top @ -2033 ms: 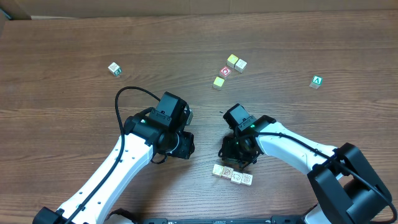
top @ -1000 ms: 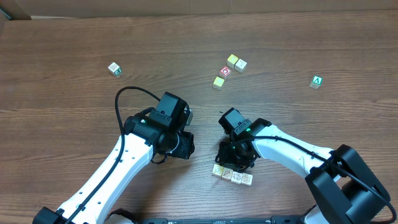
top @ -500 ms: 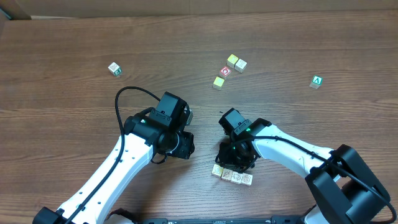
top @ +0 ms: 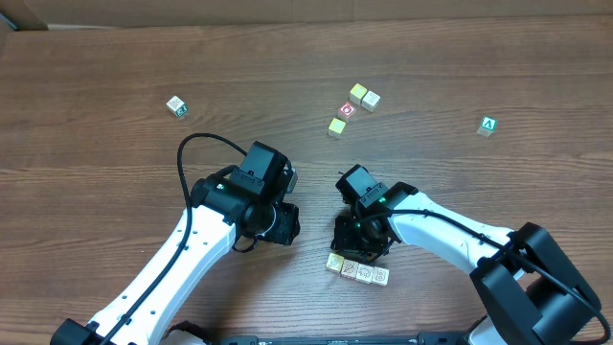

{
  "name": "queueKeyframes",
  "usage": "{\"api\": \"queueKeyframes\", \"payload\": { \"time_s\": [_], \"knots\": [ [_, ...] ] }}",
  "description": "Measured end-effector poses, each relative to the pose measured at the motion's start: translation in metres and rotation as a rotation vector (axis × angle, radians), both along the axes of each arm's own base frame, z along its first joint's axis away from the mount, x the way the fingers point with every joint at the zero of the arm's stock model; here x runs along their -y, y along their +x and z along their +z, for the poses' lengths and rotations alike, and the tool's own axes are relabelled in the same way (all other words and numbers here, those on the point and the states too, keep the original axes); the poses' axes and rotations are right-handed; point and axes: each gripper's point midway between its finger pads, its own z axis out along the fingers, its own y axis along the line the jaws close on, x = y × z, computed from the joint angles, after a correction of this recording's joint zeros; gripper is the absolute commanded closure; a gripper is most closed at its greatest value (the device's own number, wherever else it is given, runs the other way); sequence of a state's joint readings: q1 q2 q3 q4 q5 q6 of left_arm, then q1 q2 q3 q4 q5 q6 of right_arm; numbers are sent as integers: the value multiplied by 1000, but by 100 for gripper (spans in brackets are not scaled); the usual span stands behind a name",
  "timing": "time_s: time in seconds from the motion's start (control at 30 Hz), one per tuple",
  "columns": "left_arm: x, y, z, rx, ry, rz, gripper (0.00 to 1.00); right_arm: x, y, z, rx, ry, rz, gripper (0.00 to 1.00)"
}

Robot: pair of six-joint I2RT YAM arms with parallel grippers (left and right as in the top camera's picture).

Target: Flip 4 blocks

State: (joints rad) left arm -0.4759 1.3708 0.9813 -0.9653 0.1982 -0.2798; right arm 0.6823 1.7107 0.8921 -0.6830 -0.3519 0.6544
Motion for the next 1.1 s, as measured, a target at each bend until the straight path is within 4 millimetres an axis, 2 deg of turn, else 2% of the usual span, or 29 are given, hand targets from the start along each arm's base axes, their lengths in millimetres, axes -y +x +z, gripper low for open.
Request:
{"api": "queueKeyframes", "payload": {
  "time_s": [0.2,1.1],
  "knots": [
    [0,0,0,-1,0,0,51,0,0,0,1,1,1,96],
    [-1,-1,0,-5,3,0,53,-3,3,1,22,15,25,96]
  ]
}}
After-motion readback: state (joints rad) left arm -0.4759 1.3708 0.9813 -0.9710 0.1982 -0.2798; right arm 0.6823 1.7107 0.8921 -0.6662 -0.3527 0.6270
